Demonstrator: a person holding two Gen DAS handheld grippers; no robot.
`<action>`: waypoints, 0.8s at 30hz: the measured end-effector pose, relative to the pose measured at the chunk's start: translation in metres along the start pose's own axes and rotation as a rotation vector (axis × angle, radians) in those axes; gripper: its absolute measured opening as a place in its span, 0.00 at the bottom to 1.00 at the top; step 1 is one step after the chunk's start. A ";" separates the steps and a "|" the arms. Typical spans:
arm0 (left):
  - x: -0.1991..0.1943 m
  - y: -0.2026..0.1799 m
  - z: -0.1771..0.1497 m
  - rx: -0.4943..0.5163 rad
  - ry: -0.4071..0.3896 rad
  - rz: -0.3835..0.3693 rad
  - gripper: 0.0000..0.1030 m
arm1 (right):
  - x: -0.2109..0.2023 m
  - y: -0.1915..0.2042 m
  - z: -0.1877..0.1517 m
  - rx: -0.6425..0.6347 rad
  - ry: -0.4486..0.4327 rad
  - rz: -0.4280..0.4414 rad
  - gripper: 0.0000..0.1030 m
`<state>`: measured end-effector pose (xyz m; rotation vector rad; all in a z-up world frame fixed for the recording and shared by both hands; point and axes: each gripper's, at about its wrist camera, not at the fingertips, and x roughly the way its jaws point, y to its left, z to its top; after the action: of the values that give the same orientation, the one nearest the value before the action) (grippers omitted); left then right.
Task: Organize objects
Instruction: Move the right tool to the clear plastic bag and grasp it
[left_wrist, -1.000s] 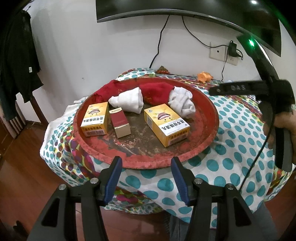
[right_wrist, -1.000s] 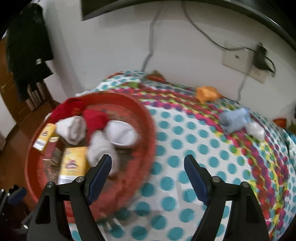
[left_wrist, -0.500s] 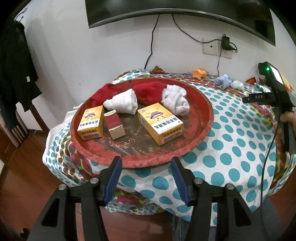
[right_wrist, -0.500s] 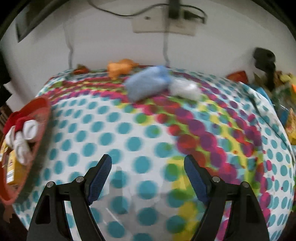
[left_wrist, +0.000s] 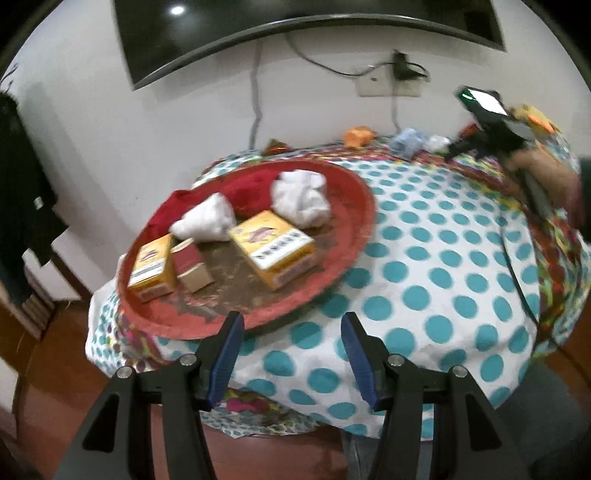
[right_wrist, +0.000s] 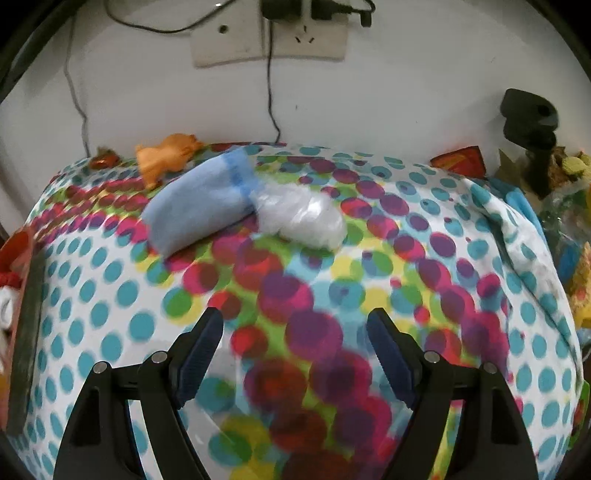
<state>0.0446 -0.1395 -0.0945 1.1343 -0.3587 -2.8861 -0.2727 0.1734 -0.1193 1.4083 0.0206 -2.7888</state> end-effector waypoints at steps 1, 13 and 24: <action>0.000 -0.006 0.000 0.024 0.000 -0.006 0.54 | 0.006 0.000 0.005 -0.004 0.005 -0.003 0.77; 0.003 -0.066 0.004 0.171 -0.007 -0.189 0.54 | 0.045 -0.011 0.044 -0.005 0.009 -0.011 0.86; 0.020 -0.092 0.042 0.196 0.011 -0.281 0.54 | 0.051 -0.004 0.052 -0.038 -0.016 0.019 0.69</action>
<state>0.0078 -0.0432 -0.0985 1.3277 -0.5325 -3.1413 -0.3451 0.1759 -0.1298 1.3706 0.0595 -2.7691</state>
